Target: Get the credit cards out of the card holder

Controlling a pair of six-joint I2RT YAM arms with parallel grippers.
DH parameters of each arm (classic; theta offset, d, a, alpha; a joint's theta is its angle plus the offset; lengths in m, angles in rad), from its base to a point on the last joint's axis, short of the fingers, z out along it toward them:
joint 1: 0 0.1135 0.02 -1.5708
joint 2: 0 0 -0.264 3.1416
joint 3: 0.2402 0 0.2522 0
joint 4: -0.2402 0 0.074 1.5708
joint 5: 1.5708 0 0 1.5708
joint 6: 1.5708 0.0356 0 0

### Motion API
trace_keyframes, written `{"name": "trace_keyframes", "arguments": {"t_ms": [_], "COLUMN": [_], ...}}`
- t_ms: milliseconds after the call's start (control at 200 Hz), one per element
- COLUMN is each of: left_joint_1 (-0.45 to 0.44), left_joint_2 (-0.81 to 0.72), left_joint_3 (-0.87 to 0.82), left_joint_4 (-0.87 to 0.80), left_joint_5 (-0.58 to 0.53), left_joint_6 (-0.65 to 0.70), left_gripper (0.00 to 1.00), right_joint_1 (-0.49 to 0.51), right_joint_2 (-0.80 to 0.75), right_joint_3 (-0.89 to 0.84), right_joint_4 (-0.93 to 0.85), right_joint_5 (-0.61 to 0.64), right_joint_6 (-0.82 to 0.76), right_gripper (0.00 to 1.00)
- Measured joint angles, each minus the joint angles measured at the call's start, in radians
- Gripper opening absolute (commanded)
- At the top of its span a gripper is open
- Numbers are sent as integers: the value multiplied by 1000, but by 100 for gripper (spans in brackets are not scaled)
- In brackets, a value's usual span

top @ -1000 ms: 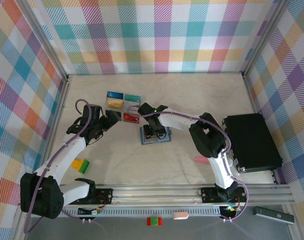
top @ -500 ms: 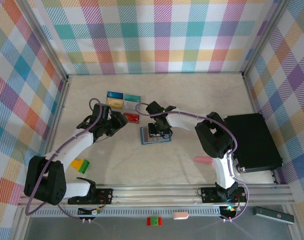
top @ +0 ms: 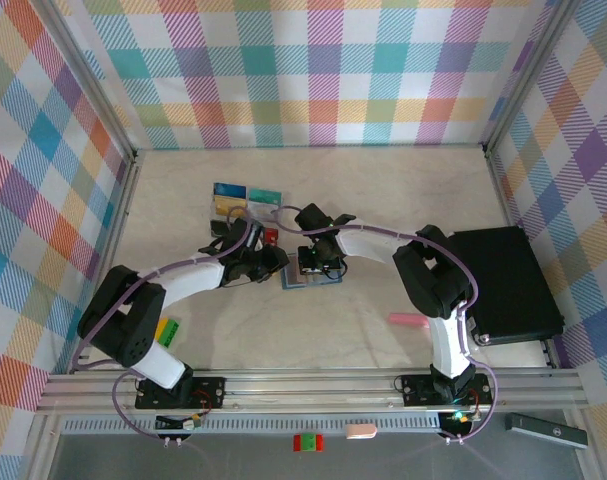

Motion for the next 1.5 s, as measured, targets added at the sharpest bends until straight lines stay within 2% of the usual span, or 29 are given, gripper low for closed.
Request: {"name": "trace_keyframes", "arguments": {"t_ms": [310, 540, 880, 1140, 1500], "left_joint_1": [-5, -5, -6, -6, -6], "left_joint_2": [79, 113, 118, 123, 123], "left_joint_3": [0, 0, 18, 32, 76], "left_joint_4": [51, 14, -45, -64, -89], "left_joint_5": [36, 22, 1, 5, 62], "left_joint_6": [-31, -35, -12, 4, 38], "left_gripper": [16, 13, 12, 12, 17], "right_joint_1": [0, 0, -6, -60, -96], "right_joint_2": [-2, -6, -42, -119, -303], "right_joint_3": [0, 0, 0, -45, -109], "right_joint_4": [-1, -5, -69, -95, -65], "right_joint_5": [1, 19, 126, 209, 247], "right_joint_6": [0, 0, 4, 42, 31], "right_gripper": [22, 25, 29, 29, 31]}}
